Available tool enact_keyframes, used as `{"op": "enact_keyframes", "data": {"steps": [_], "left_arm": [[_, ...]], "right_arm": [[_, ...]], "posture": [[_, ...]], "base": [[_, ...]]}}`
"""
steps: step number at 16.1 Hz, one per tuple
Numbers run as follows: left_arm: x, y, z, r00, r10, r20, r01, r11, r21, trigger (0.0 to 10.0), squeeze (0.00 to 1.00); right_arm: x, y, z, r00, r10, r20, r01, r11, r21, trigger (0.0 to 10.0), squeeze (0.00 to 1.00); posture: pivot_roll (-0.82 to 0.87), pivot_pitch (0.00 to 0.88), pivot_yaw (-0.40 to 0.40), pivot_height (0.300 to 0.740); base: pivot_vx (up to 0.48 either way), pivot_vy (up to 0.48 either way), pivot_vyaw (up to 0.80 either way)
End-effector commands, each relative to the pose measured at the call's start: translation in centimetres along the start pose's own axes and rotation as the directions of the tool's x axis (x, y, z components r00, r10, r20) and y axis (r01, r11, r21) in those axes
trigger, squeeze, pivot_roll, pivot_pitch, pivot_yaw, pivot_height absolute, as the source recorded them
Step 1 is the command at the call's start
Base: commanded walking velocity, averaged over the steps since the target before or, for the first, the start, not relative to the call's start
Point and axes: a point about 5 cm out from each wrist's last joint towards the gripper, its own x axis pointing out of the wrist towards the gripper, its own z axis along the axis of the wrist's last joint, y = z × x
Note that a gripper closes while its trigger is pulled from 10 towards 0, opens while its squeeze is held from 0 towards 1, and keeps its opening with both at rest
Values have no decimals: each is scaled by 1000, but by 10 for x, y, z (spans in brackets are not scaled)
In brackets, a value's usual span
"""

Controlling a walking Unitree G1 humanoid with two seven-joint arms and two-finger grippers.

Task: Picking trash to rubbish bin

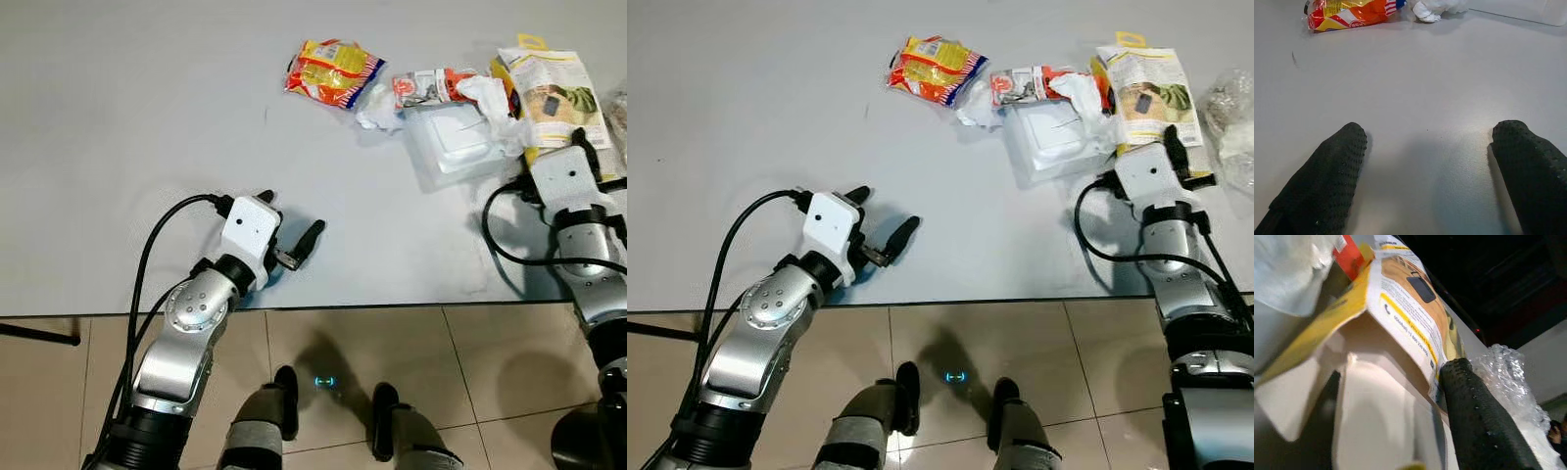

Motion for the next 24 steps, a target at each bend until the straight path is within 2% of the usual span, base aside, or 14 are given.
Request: {"op": "enact_keyframes", "data": {"steps": [1,3,8,9,11,13,14,15,16,17,19,20,24], "left_arm": [[-5,-2,-26,992,17,-125,-19,1000,-20,10000,0],[0,-4,-26,993,15,-119,-19,999,-27,10000,0],[10,-13,-28,995,-2,-102,-3,999,-46,10000,0],[17,-16,-27,996,-5,-88,1,999,-52,10000,0],[25,-20,-27,997,-3,-79,-1,998,-57,10000,0],[34,-23,-25,998,3,-57,-7,998,-60,10000,0],[37,-25,-25,999,2,-48,-5,998,-62,10000,0],[41,-27,-24,999,0,-38,-2,998,-66,10000,0],[45,-30,-24,1000,-2,-31,0,997,-72,10000,0],[48,-33,-24,1000,-9,-24,7,997,-73,10000,0],[55,-39,-23,1000,-16,-4,16,997,-77,10000,0],[59,-41,-22,1000,-17,5,17,996,-83,10000,0],[69,-47,-19,999,-30,31,33,994,-108,10000,0]], "right_arm": [[-12,6,-17,997,47,-58,-51,997,-56,0,0],[-12,-2,-9,1000,25,1,-25,995,-97,0,0],[-18,-20,2,996,-36,78,48,986,-157,0,0],[-24,-28,8,992,-80,95,94,984,-153,0,0],[-30,-31,12,989,-100,108,116,981,-158,0,0],[-44,-37,20,984,-153,96,165,977,-135,0,0],[-51,-38,22,981,-178,78,186,975,-119,784,0],[-61,-38,23,979,-201,45,204,974,-98,6980,0],[-69,-36,24,976,-218,15,218,973,-78,9412,0],[-75,-33,24,974,-224,-2,224,973,-60,10000,0],[-94,-25,31,966,-253,-60,253,967,-13,10000,0],[-100,-23,32,961,-262,-82,262,965,-16,10000,0],[-116,-18,37,947,-283,-152,286,958,-3,10000,0]], "posture": [[326,381,75,740],[307,367,69,740],[255,320,59,740],[236,295,55,740],[217,262,51,740],[193,222,42,740],[181,202,37,740],[168,185,32,740],[157,173,27,740],[147,160,21,740],[116,126,8,740],[105,116,5,740],[69,90,2,740]], "base": [[0,0,0],[0,0,0],[0,0,0],[0,0,0],[0,0,0],[0,0,0],[0,0,0],[0,0,0],[0,0,0],[0,0,0],[0,0,0],[0,0,0],[0,0,548]]}}
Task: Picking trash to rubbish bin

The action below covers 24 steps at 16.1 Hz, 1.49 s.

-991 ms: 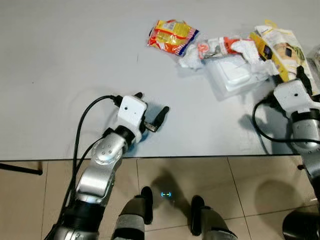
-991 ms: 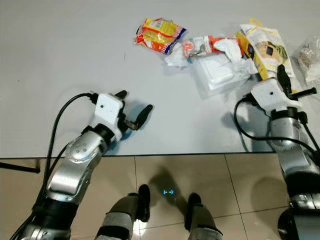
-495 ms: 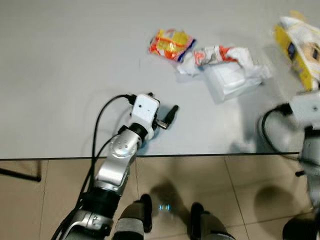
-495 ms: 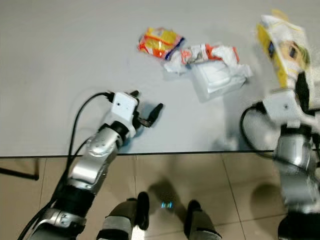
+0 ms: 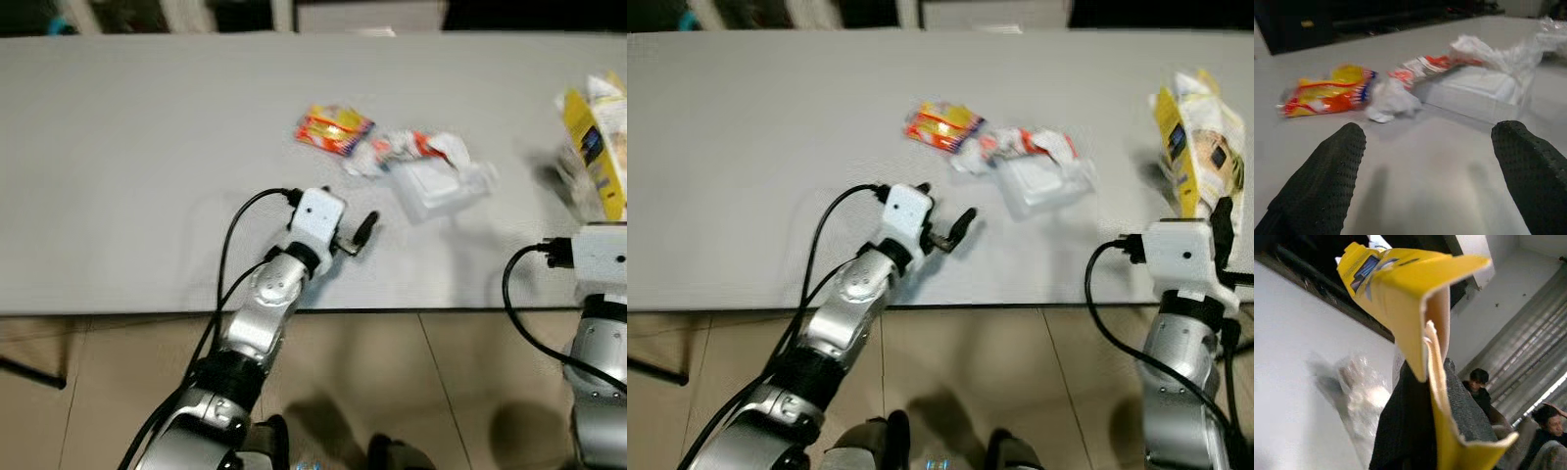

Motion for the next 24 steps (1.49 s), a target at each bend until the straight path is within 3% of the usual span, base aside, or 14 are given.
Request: {"op": "enact_keyframes", "data": {"steps": [1,7,11,18,24], "left_arm": [[-1,1,-5,1000,3,-12,-3,1000,-10,10000,0],[5,-6,-6,999,-48,8,48,998,-30,10000,0],[8,-7,-5,998,-64,16,64,997,-37,10000,0],[9,-4,-7,998,-55,7,55,998,-25,10000,0],[8,-2,-11,1000,-18,-6,18,999,-26,10000,0]], "right_arm": [[-3,-5,3,1000,-18,-1,18,1000,-11,10000,0],[-5,-5,14,1000,-16,-25,16,1000,13,10000,0],[-3,0,21,1000,0,-21,1,999,35,10000,0],[0,5,24,999,8,-33,-7,999,49,10000,0],[1,8,27,999,21,-29,-19,998,55,10000,0]], "posture": [[61,87,3,740],[46,76,4,740],[49,70,4,740],[58,67,11,740],[63,69,6,740]], "base": [[0,0,800],[0,0,104],[0,-377,0],[34,-409,0],[0,0,0]]}}
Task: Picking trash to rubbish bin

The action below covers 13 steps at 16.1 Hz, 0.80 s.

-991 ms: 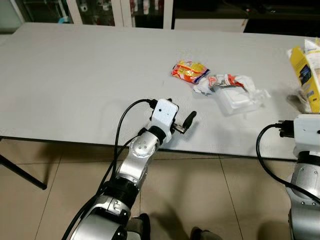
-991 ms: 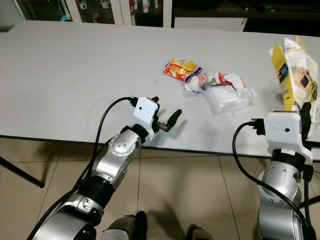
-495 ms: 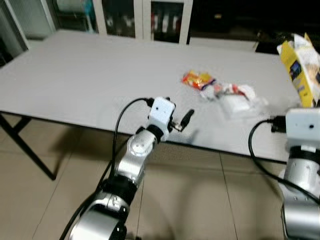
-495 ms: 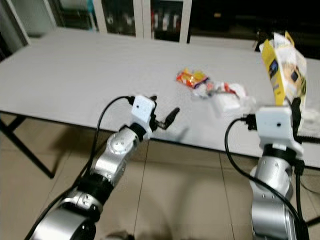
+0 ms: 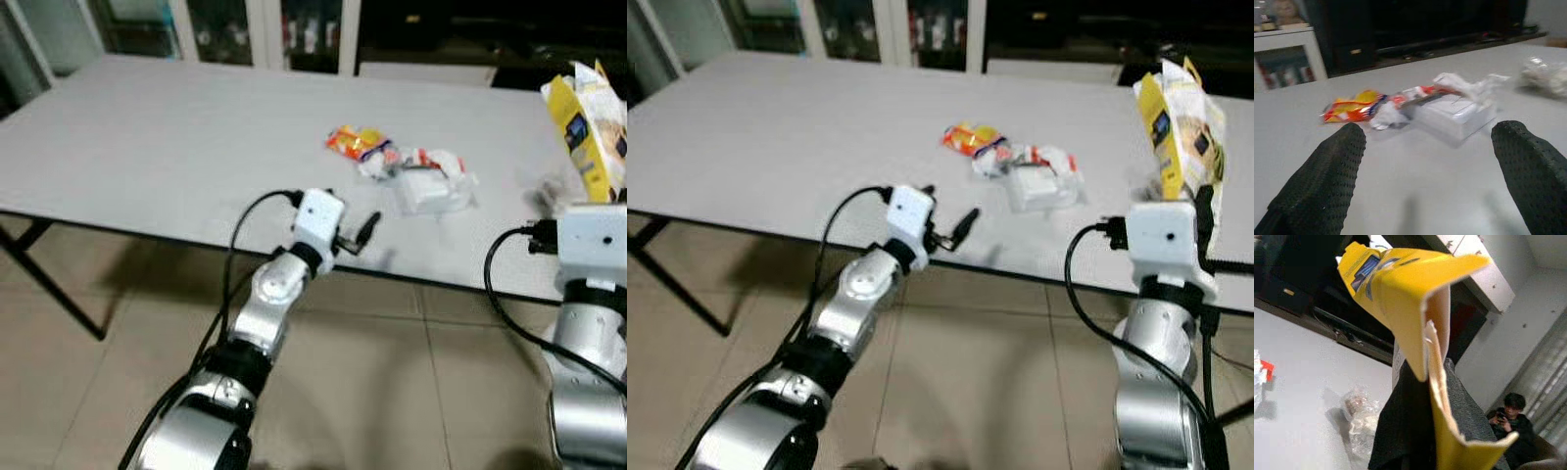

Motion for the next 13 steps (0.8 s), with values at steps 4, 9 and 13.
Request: {"op": "enact_keyframes", "data": {"steps": [4,9,13], "left_arm": [[0,-4,-3,999,-39,-13,39,999,3,10000,0],[1,-6,-3,999,-45,-17,45,999,-6,10000,0],[1,-5,-4,999,-42,-24,42,999,-10,10000,0]], "right_arm": [[0,-2,4,1000,4,11,-3,1000,-19,10000,0],[0,-5,3,1000,-1,14,1,999,-37,10000,0],[0,-5,4,1000,0,16,1,999,-48,10000,0]], "posture": [[58,71,7,740],[48,71,7,740],[44,69,7,740]], "base": [[0,-158,0],[0,-435,0],[0,-433,0]]}}
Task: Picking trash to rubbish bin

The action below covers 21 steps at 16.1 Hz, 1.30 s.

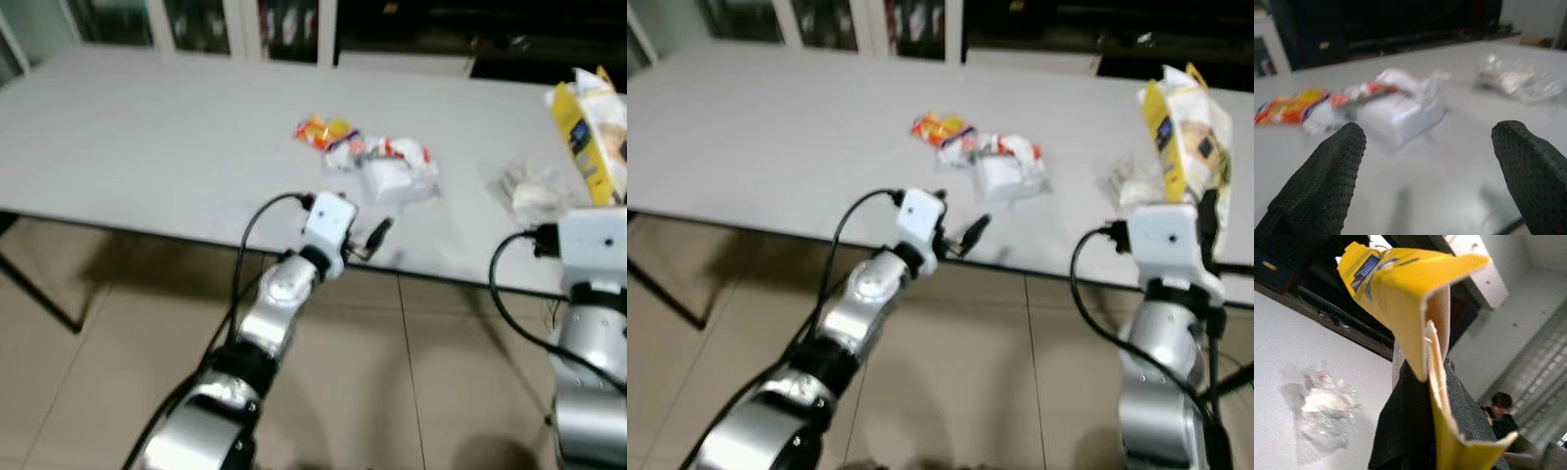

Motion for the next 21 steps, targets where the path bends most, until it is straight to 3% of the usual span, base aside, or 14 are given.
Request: {"op": "enact_keyframes", "data": {"steps": [1,7,17,21], "left_arm": [[2,-3,3,1000,-11,8,11,1000,-5,10000,0],[2,-2,1,1000,-8,1,8,1000,-2,10000,0],[5,-4,2,1000,23,0,-23,999,-25,10000,0],[5,-1,2,999,48,-3,-48,998,-50,10000,0]], "right_arm": [[0,-6,3,1000,-19,16,19,1000,-9,10000,0],[1,-9,0,999,-39,-9,39,999,-11,10000,0],[1,-14,-6,998,-48,-36,48,999,-15,10000,0],[2,-10,-6,999,-33,-33,32,999,-14,10000,0]], "posture": [[44,69,7,740],[44,73,8,740],[36,69,9,740],[43,67,7,740]], "base": [[0,-428,0],[0,-422,0],[0,0,-777],[0,0,0]]}}
